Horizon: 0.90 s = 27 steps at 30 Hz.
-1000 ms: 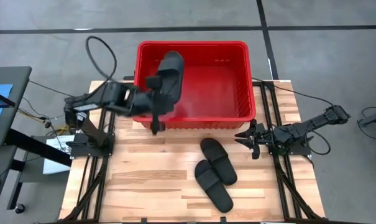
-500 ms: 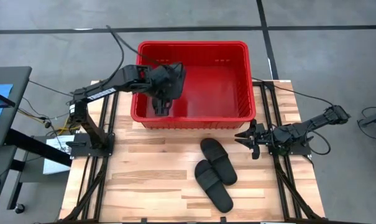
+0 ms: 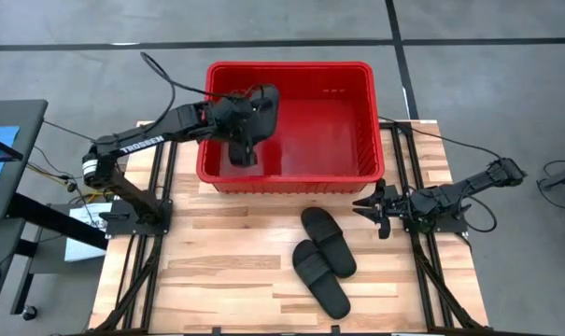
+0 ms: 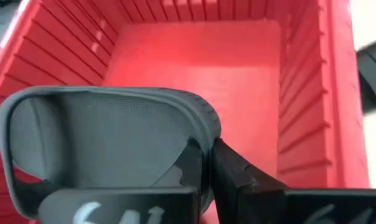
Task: Pick and place slides into bin
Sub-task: Put the black slide into the red organizer bin
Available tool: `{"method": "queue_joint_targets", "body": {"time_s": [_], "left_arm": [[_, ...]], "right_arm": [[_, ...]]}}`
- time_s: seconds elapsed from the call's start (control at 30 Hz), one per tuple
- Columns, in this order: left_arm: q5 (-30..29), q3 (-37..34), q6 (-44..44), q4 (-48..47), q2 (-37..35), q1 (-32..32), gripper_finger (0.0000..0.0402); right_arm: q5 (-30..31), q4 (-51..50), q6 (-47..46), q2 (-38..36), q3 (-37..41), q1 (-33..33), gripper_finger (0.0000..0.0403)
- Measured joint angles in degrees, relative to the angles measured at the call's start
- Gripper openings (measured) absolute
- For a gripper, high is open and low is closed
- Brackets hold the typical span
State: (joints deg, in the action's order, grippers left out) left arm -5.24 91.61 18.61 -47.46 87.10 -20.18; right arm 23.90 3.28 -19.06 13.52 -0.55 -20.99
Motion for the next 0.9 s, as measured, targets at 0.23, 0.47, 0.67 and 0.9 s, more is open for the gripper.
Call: {"method": "queue_joint_targets", "body": {"time_s": [0.23, 0.47, 0.67, 0.9], "left_arm": [[-1.46, -0.02, -0.80, 5.38, 4.90, -0.99, 0.0000], [-1.64, -0.04, 0.67, 6.16, 9.91, -3.84, 0.0000], [-1.72, -0.04, 4.41, 7.36, 12.86, -5.18, 0.0000], [-1.50, -0.01, 6.93, 6.61, 14.17, -4.96, 0.0000]], "right_arm": [[-0.01, 0.01, -0.01, 0.01, 0.02, 0.00, 0.0098], [-0.01, -0.01, 0.00, 0.01, 0.01, 0.00, 0.0098], [-0.01, -0.02, 0.01, 0.02, 0.00, 0.00, 0.0098], [0.00, 0.00, 0.00, 0.01, 0.02, 0.00, 0.0098]]}}
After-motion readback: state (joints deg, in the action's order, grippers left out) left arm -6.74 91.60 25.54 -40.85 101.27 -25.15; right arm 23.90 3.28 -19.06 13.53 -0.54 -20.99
